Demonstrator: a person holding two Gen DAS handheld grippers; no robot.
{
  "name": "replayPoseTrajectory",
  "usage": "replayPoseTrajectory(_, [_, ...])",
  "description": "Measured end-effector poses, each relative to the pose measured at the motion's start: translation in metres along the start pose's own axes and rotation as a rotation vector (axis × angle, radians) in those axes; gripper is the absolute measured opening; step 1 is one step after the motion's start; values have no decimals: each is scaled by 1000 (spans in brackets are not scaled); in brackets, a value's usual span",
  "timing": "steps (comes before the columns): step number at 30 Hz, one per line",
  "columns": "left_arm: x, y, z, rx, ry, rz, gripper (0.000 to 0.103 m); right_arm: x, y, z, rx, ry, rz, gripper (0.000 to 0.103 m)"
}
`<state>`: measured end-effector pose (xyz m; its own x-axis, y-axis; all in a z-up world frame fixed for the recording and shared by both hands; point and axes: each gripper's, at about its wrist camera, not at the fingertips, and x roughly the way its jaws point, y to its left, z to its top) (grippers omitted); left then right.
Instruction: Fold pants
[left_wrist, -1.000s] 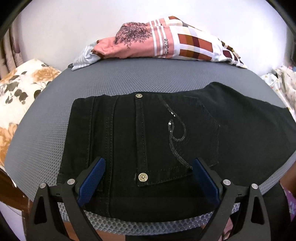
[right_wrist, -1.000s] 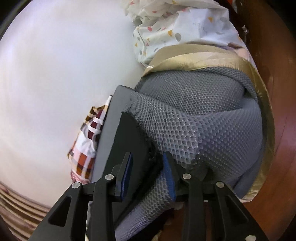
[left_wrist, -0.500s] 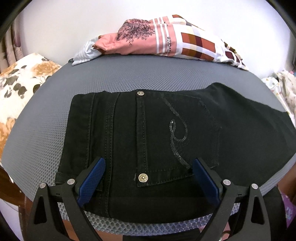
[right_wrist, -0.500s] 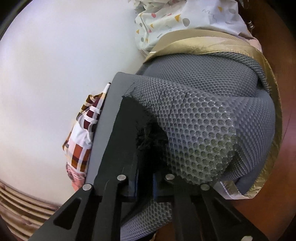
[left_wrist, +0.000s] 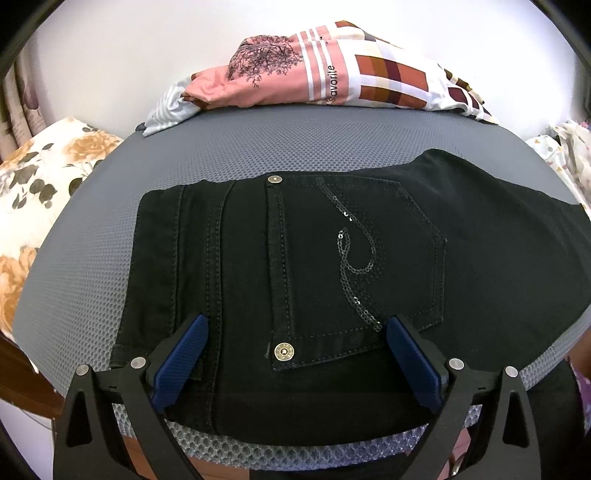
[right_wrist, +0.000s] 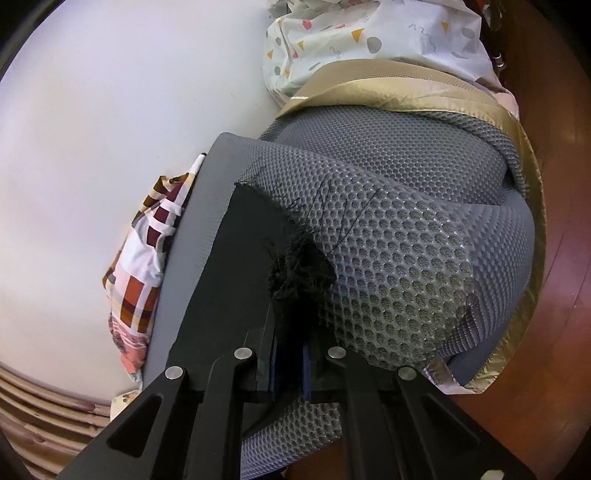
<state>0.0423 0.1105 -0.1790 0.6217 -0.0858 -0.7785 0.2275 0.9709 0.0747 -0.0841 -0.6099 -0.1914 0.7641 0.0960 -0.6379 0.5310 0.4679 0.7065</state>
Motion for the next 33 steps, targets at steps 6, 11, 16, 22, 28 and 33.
replayPoseTrajectory(6, [0,0,0,4,0,0,99,2,16,-3,-93,-4,-82,4])
replayPoseTrajectory(11, [1,-1,-1,3,0,0,99,3,27,-4,-166,-6,-147,4])
replayPoseTrajectory(16, [1,-2,-1,4,0,1,100,1,21,-2,-123,0,-107,7])
replayPoseTrajectory(22, [1,-2,-1,7,-4,2,101,1,14,1,-59,3,-65,7])
replayPoseTrajectory(28, [1,-2,-2,7,-3,2,101,1,26,-3,-128,-13,-125,6])
replayPoseTrajectory(33, [1,-3,-2,7,-2,3,101,-1,35,-5,-149,-22,-121,7])
